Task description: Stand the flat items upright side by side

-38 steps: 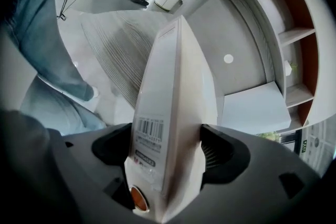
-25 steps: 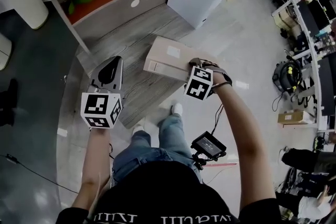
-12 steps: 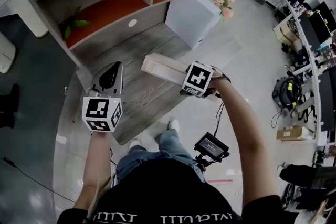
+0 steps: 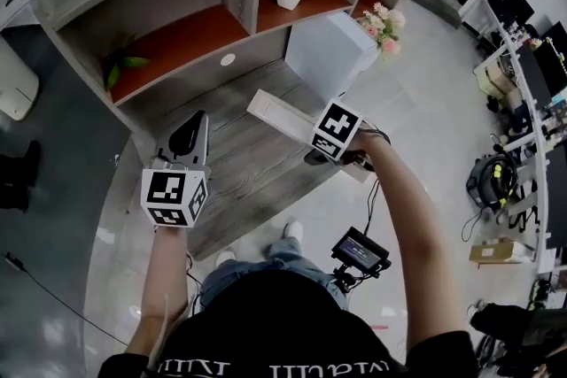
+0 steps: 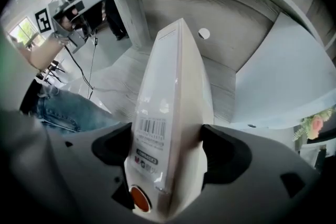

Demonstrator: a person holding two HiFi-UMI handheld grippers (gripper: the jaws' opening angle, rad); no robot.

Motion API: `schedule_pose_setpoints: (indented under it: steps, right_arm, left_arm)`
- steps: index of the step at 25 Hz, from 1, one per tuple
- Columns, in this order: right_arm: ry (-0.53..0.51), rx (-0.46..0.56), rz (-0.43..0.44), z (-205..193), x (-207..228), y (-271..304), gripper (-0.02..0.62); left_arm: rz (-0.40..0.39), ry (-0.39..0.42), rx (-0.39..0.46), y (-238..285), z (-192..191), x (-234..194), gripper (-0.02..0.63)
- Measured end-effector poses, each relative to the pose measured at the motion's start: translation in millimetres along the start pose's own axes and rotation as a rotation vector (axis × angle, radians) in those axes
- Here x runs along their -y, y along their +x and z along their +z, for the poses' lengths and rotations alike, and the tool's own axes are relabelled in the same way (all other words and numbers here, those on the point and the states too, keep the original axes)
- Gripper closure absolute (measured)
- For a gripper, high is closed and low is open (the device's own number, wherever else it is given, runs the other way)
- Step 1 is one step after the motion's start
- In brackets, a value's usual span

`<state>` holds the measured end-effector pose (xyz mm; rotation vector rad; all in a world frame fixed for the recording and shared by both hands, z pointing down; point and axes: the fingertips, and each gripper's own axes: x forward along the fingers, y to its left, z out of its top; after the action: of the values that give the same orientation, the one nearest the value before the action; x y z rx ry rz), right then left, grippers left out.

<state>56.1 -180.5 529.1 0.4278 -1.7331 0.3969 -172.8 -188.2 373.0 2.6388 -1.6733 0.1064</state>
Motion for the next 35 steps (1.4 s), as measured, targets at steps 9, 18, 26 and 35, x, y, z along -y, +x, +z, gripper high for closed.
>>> schedule_pose_setpoints:
  steps: [9,18,26,35]
  right_arm:
    - [0.187,0.1,0.17,1,36,-17,0.189]
    - [0.469,0.181,0.382,-4,62,-26,0.189]
    - [0.45,0.188,0.35,-6,69,-29,0.189]
    - [0.353,0.062,0.147,0,76,-34,0.189]
  left_arm:
    - [0.035,0.015,-0.009,15,2,10,0.594]
    - [0.072,0.019,-0.013,26,3,15,0.594]
    - [0.073,0.024,-0.011,30,3,26,0.594]
    - [0.067,0.023,-0.013,23,1,28,0.594]
